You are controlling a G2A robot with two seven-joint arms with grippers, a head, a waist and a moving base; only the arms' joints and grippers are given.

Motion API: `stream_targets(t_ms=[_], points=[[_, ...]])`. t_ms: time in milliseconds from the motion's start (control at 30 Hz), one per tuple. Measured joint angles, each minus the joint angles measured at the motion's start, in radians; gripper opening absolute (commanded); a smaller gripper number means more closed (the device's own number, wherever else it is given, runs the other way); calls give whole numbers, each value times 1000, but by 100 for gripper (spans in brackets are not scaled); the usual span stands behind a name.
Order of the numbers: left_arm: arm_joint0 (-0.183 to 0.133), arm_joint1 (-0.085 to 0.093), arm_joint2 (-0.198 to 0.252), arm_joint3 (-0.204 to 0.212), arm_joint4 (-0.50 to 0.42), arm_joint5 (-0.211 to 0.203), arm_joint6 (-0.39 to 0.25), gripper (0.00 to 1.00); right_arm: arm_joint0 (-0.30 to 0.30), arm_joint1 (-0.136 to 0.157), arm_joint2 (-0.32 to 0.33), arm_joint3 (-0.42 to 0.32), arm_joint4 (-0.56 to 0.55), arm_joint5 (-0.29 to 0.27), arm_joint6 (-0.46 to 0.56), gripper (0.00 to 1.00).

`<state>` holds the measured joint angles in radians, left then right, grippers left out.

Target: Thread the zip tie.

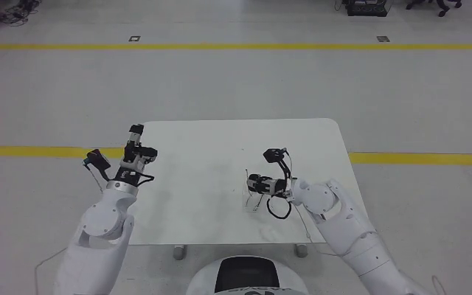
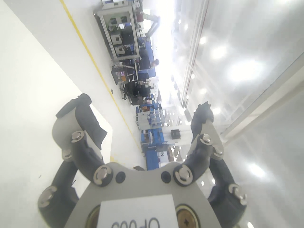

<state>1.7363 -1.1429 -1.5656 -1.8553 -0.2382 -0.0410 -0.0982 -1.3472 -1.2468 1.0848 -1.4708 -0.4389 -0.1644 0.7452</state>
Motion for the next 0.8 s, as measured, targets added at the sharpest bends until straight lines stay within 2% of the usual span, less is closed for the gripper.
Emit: stream_targets(t_ms=[100, 167, 233, 467, 567, 733, 800], points=[[13, 3, 39, -41, 102, -1, -59, 100, -8, -2, 6, -2, 39, 32, -34, 0], [16, 3, 65, -58, 133, -33, -94, 100, -11, -4, 6, -1, 68, 44, -48, 0], [17, 3, 69, -54, 133, -45, -99, 100, -11, -4, 6, -1, 72, 44, -49, 0], [12, 3, 77, -51, 146, -46, -109, 100, -11, -4, 6, -1, 70, 44, -49, 0], [4, 5, 114, -41, 218, -76, -161, 100, -21, -6, 5, 3, 86, 54, -88, 0], [-15, 10, 193, -30, 407, -99, -247, 100, -28, -9, 16, 20, 147, 66, -142, 0], [-19, 11, 213, -29, 432, -122, -275, 100, -27, -9, 17, 23, 154, 66, -143, 0]])
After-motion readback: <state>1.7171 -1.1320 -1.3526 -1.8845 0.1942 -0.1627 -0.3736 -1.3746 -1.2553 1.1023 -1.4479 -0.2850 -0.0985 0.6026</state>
